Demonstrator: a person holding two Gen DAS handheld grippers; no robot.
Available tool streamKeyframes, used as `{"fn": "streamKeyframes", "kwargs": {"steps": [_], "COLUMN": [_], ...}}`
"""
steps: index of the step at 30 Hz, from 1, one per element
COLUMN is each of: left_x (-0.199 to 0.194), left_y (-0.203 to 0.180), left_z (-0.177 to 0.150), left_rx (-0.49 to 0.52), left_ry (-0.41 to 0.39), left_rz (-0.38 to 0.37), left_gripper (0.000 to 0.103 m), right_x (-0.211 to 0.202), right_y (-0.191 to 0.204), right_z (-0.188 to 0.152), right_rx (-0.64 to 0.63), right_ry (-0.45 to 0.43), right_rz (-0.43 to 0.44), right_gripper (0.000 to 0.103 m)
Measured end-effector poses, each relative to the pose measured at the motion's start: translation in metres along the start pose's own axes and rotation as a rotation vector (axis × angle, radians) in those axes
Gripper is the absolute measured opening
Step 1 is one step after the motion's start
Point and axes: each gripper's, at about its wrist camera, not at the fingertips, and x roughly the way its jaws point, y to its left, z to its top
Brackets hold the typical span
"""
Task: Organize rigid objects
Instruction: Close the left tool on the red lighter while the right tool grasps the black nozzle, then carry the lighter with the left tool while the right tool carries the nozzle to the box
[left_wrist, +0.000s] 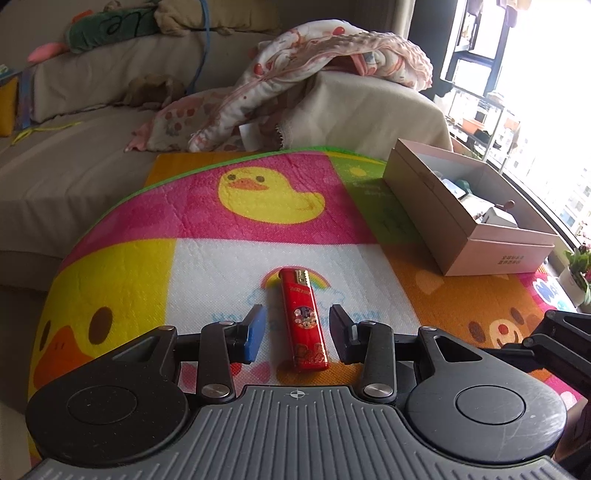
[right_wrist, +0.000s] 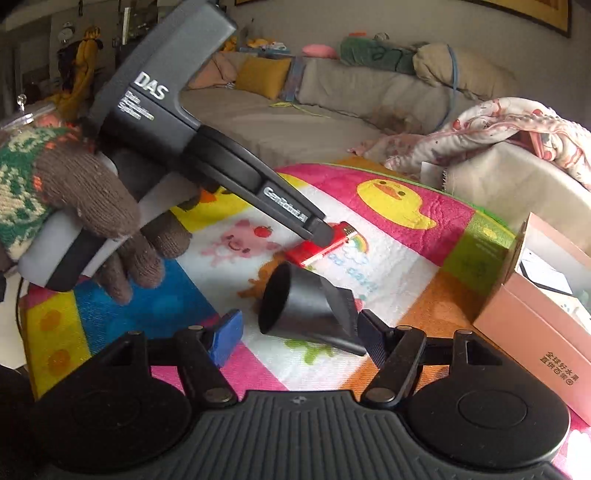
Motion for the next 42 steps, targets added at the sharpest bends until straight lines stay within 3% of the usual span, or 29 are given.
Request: {"fn": "streamKeyframes", "kwargs": {"steps": [7,9,12,16,21,25,30,34,36,42], "left_x": [0.011,0.015,0.02,0.019,0.013,0.015,0.029,0.036,0.032,0.003], "left_y": [0.0,-0.002,-0.007,-0.004,0.006,0.004,-0.013,-0.027,-0.033,-0.059], "left_z": [-0.003,-0.003,-0.004,-0.002,-0.001,-0.001,0.002,-0.002,-0.007,-0.034], "left_rx": [-0.008,-0.002,0.023,0.017,0.005,0.013,0.096,0.218,0.269,0.405], "left_ry": [0.006,0.013,0.012,0.009,0.008,0.011,0.007,-0.027,-0.038,-0.005], "left_rz": [-0.017,-0.018,-0.013,-0.005,-0.001,-0.013,-0.002,0.037,0.042,-0.048], "left_gripper": [0.042,0.042,0.042,0.042,0.042,0.041,0.041,0.027,0.027,0.027], "right_x": [-0.005,-0.012,-0.024,-0.018,0.017,0.029,0.011,-0.015,-0.028,-0.061], "right_y": [-0.047,-0.06,-0.065,-0.045,-0.024,-0.027,-0.039,-0.048,-0.055,-0.083], "right_z": [-0.024,-0.028,-0.026,-0.009,0.008,0.007,0.0,-0.008,-0.014,-0.037], "right_rx": [0.06,0.116,0.204,0.218,0.179,0.212,0.225,0.237,0.24,0.299], "right_ry": [0.067,0.07,0.043,0.0,0.02,0.032,0.034,0.001,-0.012,-0.029], "right_rz": [-0.235,-0.197,-0.065,-0.015,-0.051,-0.071,-0.072,-0.088,-0.111,-0.156], "right_gripper": [0.069,0.069,0.069,0.069,0.069,0.053,0.048,0.048,0.048,0.048]}}
